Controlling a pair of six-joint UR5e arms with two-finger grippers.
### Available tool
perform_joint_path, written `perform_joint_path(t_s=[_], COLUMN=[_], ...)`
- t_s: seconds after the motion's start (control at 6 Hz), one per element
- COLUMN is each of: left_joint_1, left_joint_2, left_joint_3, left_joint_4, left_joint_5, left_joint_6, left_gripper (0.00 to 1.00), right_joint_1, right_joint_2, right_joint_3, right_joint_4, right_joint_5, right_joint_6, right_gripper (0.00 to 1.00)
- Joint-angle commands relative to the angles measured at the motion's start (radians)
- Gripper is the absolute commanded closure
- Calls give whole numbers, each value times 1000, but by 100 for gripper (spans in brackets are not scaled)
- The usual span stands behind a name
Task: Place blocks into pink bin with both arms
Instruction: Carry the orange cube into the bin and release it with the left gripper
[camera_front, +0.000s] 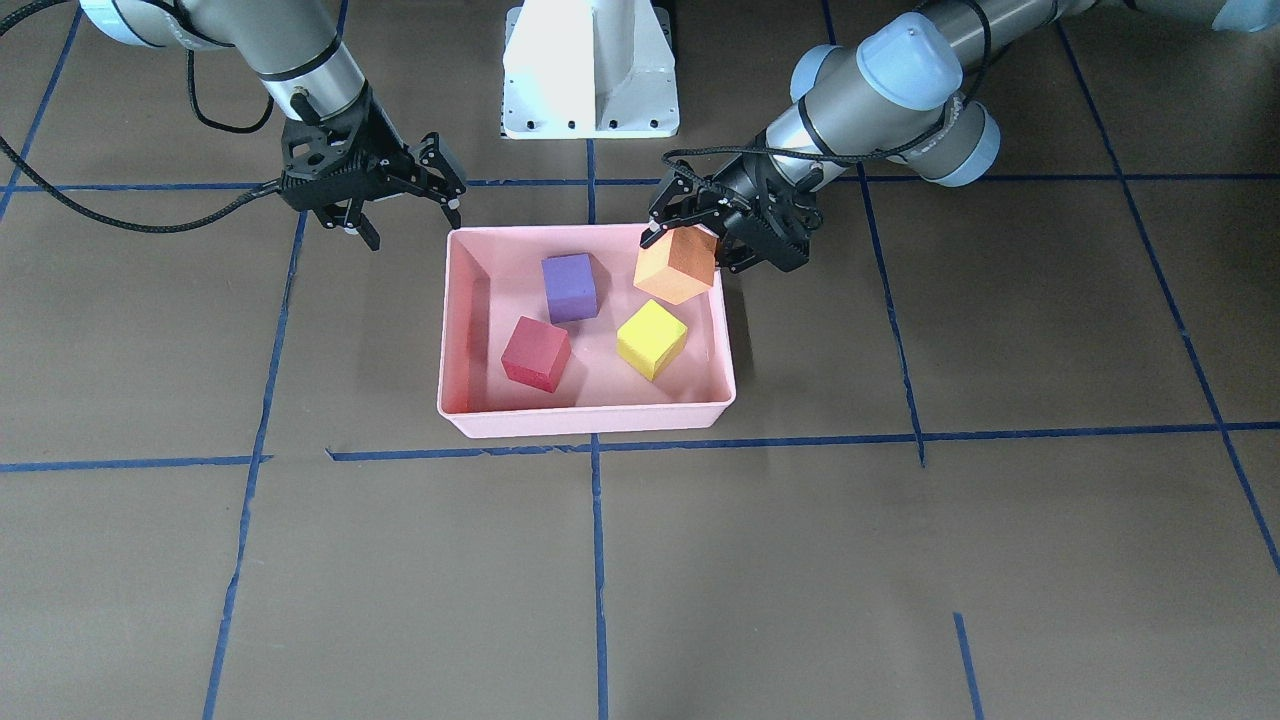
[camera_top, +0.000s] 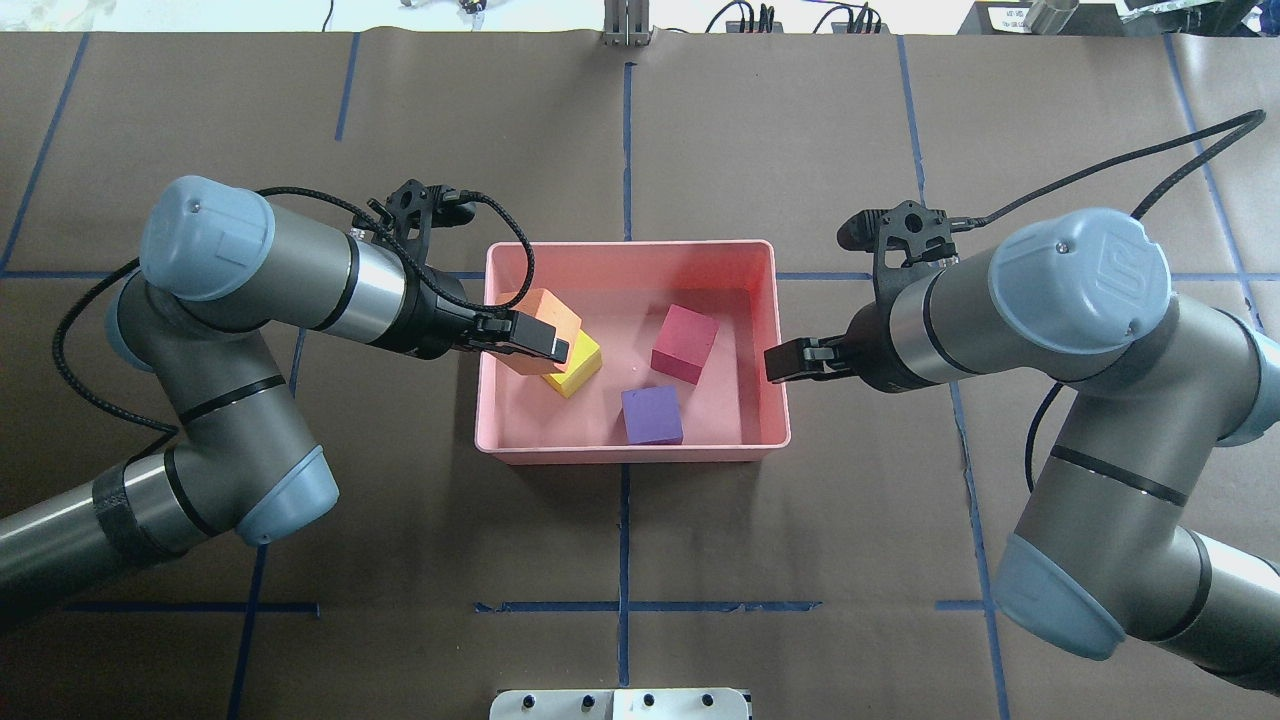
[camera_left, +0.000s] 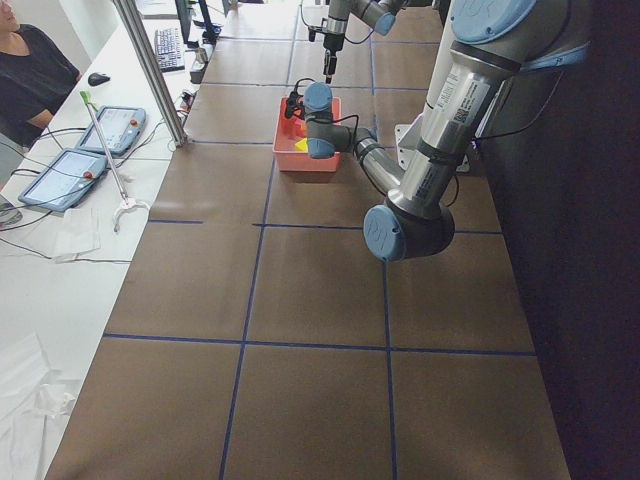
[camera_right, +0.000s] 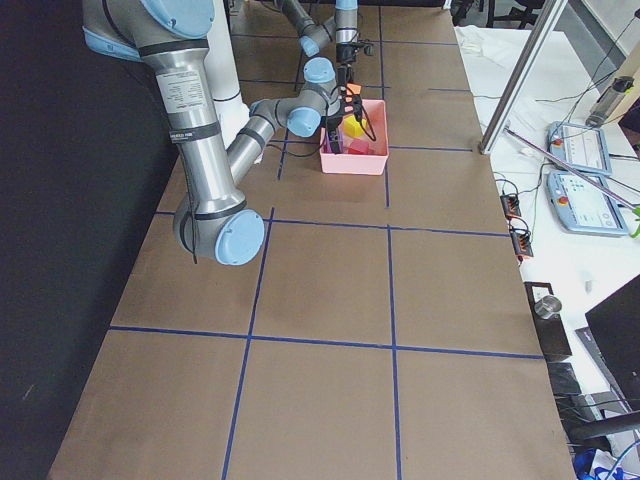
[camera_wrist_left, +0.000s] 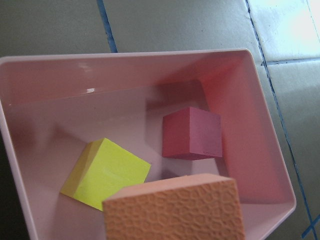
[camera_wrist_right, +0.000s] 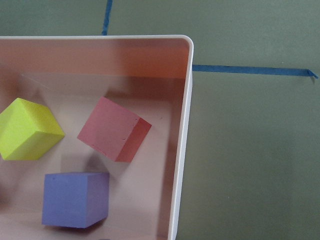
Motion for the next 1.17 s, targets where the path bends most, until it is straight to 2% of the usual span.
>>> perform_joint_path(t_s=[0.0,0.17,0.33,0.5,0.67,0.83,1.0], left_joint_1=[9,2,-14,-108,-215,-277,-367], left_joint_2=[11,18,90,172,281,376,441], left_joint_3=[-3,-17,-90,-116,-111,-92,-74], left_joint_4=[-3,-1,-1,-3,0,4,5], left_joint_5=[31,31,29,-6,-82,-87,-92], left_joint_6=[4,2,11,75,249,472,592], left_gripper=[0,0,0,0,0,0,0], right_joint_1=[2,14,35,101,197,291,383], right_joint_2=[-11,-26,-50,-92,-156,-219,-271], right_joint_3=[0,0,6,13,16,15,12], right_joint_4=[0,0,0,2,3,5,0], right_joint_5=[1,4,16,83,167,241,304], right_joint_6=[0,-6,-12,-32,-151,-288,-416], right_gripper=[0,0,0,0,0,0,0])
